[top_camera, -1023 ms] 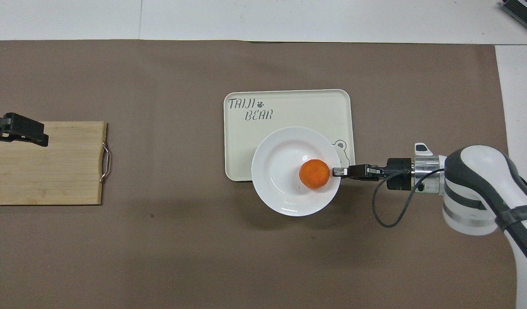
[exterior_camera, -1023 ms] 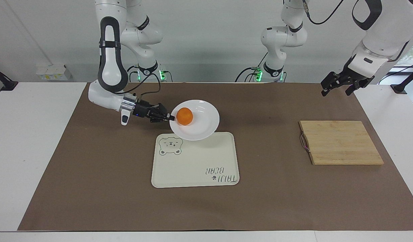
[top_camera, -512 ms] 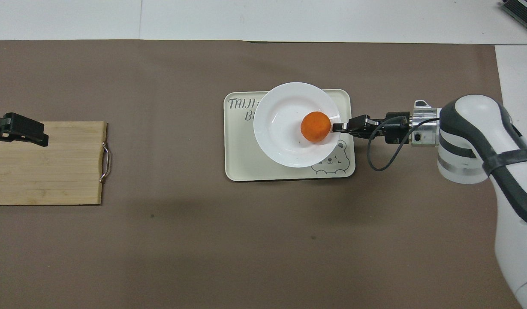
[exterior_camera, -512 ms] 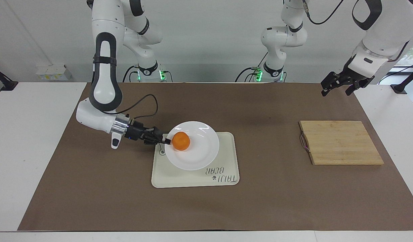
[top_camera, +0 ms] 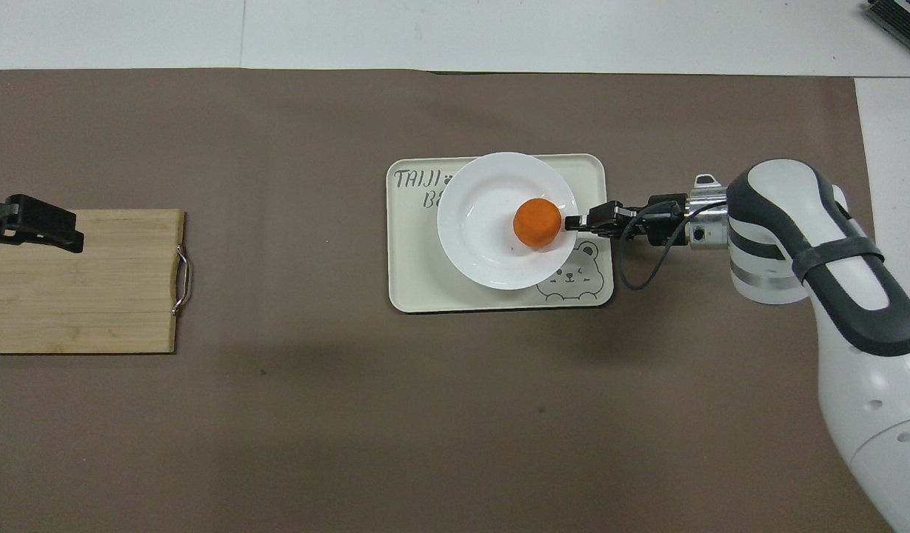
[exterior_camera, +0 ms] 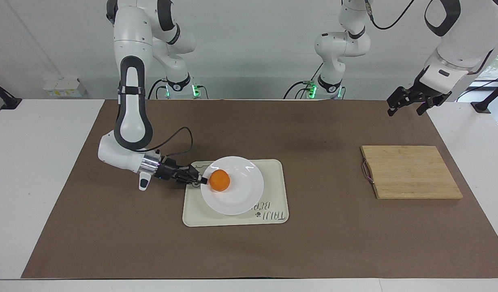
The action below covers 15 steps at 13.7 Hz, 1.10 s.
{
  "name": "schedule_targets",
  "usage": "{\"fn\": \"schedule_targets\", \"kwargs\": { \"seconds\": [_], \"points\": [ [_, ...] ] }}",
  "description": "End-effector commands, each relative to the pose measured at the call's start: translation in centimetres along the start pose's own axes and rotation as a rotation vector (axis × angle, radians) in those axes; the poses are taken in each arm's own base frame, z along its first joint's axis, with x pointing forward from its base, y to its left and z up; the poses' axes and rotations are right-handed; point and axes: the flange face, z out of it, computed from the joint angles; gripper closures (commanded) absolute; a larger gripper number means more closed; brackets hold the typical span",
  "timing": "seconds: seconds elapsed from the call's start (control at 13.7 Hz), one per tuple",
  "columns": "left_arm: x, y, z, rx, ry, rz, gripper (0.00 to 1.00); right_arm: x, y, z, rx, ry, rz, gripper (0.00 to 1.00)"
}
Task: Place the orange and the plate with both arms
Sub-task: 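Slide the plate with the right gripper onto the cream tray, then open the right gripper and release the plate rim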
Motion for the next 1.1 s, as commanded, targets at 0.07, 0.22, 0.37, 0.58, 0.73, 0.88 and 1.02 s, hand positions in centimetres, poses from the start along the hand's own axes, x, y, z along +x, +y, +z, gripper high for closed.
{"fn": "schedule_targets", "kwargs": {
  "seconds": [0.07,0.22,0.37,0.58,0.73,0.88,1.02],
  "points": [
    [0.0,-0.2,-0.3,-0.005,-0.011,-0.012,0.0,0.4,0.2,0.8,-0.027,0.012,-0.046,1.0],
    [0.0,-0.1,-0.3,-0.005,-0.009,-0.011,0.0,-0.2,0.6,1.5,-0.031,-0.006,-0.052,1.0],
    [0.0,-0.2,-0.3,-0.005,-0.009,-0.012,0.0,-0.7,0.7,1.8,-0.032,-0.012,-0.051,1.0],
    [0.0,-0.2,-0.3,-0.005,-0.009,-0.012,0.0,-1.5,0.7,2.5,-0.033,-0.026,-0.043,1.0],
    [0.0,-0.2,-0.3,-0.005,-0.011,-0.012,0.0,-1.5,0.8,2.4,-0.035,-0.026,-0.039,1.0],
    [0.0,-0.2,-0.3,-0.005,-0.011,-0.012,0.0,-1.3,0.7,2.4,-0.042,-0.029,-0.04,0.65],
    [0.0,-0.1,-0.3,-0.005,-0.009,-0.011,0.0,-1.0,0.4,2.2,-0.054,-0.031,-0.055,0.0]
  ]
}}
